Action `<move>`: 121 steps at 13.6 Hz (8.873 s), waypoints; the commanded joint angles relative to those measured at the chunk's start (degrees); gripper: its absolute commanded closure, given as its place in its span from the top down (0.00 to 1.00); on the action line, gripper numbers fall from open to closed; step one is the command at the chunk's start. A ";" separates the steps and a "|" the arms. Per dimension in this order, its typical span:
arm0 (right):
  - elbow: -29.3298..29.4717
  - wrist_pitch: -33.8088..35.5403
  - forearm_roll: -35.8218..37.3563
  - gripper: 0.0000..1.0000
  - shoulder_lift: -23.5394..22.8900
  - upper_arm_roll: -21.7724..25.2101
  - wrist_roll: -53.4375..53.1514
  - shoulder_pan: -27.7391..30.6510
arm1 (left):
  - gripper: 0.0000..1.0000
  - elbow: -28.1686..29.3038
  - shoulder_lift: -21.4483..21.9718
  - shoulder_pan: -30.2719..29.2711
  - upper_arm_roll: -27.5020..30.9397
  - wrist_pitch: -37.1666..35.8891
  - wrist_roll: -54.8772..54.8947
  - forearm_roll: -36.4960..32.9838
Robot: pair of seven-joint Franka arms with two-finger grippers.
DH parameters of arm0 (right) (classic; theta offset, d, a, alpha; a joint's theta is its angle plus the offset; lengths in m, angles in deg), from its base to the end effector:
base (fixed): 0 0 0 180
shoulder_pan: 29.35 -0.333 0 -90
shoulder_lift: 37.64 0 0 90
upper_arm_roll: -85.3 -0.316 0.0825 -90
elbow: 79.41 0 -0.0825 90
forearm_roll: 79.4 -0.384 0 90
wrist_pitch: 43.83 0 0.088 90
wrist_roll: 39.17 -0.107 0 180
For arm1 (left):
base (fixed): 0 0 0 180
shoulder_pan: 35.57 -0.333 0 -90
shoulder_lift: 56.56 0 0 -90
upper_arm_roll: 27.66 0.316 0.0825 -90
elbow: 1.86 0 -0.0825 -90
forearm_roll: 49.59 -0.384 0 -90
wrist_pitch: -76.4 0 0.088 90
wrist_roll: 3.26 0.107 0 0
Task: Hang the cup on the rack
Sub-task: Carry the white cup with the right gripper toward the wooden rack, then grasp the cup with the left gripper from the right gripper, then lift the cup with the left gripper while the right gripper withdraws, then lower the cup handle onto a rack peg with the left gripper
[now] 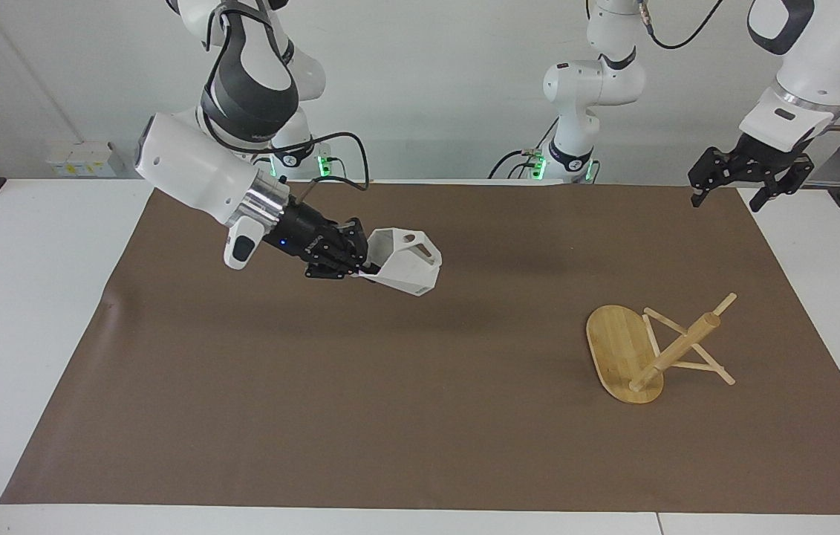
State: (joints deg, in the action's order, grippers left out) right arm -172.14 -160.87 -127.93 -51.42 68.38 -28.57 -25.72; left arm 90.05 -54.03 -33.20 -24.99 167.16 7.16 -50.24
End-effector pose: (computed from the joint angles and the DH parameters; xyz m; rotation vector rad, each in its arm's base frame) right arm 0.6339 0.1731 0.5280 -2.2762 -0.0782 -0.1881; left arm 0.5421 0.0046 0.6341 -3.1177 0.2761 -0.0361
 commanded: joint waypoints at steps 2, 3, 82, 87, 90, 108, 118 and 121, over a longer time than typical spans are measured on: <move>0.89 -0.20 -1.65 0.00 -0.89 -5.31 0.39 0.77 | 1.00 1.61 1.60 -0.35 -0.12 -0.59 1.09 -0.76; 0.80 -1.51 -1.91 0.00 -0.89 -6.37 0.22 0.77 | 1.00 1.61 1.69 -0.44 -0.20 -1.02 1.61 -0.76; -0.43 -16.64 5.08 1.00 -2.30 -13.42 -14.20 0.50 | 0.00 28.42 2.39 13.53 -0.21 46.68 81.08 64.98; -2.09 -16.64 25.46 1.00 -1.78 -7.44 -13.76 0.50 | 0.00 33.33 2.39 15.90 -0.47 59.86 75.29 64.80; -2.98 -13.84 36.11 1.00 -1.07 -3.06 -13.67 0.50 | 0.00 34.83 2.13 16.43 -0.47 62.95 69.84 64.72; -2.62 10.95 53.02 1.00 9.29 14.36 -11.91 1.82 | 0.00 35.63 -0.94 13.98 -0.21 72.00 65.10 64.63; -7.27 20.19 49.50 1.00 19.66 17.18 -11.83 1.73 | 0.00 33.61 -2.97 10.20 -0.12 73.42 57.25 64.63; -7.90 21.32 49.50 1.00 21.69 16.83 -12.53 1.21 | 0.00 33.17 -4.55 10.11 -0.12 73.42 55.33 64.63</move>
State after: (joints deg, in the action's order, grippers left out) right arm -177.84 -140.13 -77.20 -32.09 85.70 -40.81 -24.53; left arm 124.71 -57.00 -22.64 -24.74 239.72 64.24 13.85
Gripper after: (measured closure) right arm 0.000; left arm 0.264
